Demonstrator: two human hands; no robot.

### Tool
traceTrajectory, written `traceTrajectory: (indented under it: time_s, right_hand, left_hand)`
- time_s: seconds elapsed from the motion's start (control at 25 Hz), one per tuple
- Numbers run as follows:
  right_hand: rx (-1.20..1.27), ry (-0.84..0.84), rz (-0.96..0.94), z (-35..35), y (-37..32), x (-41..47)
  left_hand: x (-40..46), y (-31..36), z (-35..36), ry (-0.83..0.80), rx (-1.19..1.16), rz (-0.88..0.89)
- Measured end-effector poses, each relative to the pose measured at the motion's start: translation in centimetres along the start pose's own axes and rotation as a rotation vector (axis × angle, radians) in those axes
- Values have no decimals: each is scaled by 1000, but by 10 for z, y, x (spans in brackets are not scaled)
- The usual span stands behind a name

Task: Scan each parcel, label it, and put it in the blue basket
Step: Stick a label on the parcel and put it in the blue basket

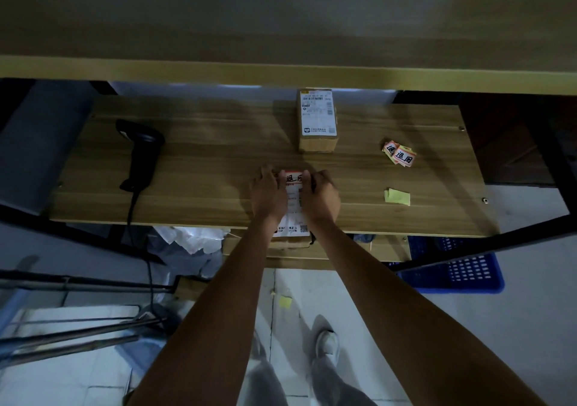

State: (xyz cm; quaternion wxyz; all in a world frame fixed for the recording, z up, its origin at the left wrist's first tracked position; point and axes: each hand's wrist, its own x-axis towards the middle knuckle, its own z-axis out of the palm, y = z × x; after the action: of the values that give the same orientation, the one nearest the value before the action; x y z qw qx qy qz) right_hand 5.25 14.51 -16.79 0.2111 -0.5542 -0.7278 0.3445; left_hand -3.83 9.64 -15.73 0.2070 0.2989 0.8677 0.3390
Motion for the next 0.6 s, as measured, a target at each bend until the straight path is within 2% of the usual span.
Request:
traceTrajectory:
  time_s: [0.12,0.2,0.32,0.4,0.52,0.6]
  right_hand:
    - [-20,22,3,1,-1,2]
    - [-20,5,7,-1,-3,4]
    - [85,-69,45,-3,4,7]
    - [158,-86,73,-2,19,5]
    - [155,-189,63,0,45,-13]
    - [177,-291,31,0,45,-26]
  left_hand:
    - [-1,4,-2,-17,25,-15]
    - [-1,10,-8,-60,1,-94]
    - [-6,8,-22,-172,-307,-245]
    - [-8,-1,-34,-125,-456,-295]
    - [-25,-19,-38,-58,-314,-367]
    - [-41,-23,-32,-99,-363,-309]
